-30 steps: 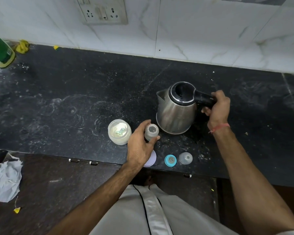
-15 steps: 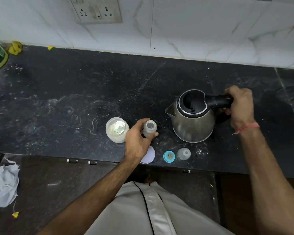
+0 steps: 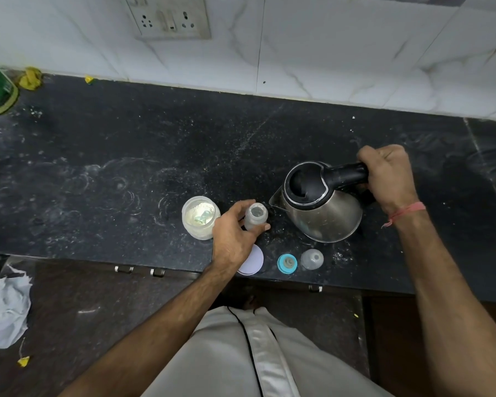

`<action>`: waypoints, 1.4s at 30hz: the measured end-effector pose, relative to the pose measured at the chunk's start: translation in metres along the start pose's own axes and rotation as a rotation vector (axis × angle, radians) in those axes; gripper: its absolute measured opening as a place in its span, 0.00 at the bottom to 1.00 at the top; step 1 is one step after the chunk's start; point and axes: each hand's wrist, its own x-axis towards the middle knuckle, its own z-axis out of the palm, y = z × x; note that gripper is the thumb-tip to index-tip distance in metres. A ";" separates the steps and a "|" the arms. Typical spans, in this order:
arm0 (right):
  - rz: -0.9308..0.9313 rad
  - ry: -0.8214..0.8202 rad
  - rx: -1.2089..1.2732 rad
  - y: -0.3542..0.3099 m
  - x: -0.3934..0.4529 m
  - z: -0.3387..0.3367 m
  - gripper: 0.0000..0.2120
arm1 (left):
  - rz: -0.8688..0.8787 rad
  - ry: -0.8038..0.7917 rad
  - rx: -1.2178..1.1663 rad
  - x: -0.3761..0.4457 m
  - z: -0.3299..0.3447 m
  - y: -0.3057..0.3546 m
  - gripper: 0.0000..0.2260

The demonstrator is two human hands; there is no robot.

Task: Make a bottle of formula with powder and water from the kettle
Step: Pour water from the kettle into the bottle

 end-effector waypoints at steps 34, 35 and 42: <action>-0.068 -0.037 -0.123 -0.017 0.007 0.011 0.26 | -0.028 0.059 0.014 -0.001 0.006 0.000 0.27; -0.073 -0.040 -0.127 -0.018 0.007 0.011 0.26 | -0.028 0.059 0.017 -0.001 0.006 0.000 0.27; -0.078 -0.046 -0.130 -0.021 0.008 0.014 0.26 | -0.041 0.056 0.013 -0.001 0.006 0.000 0.27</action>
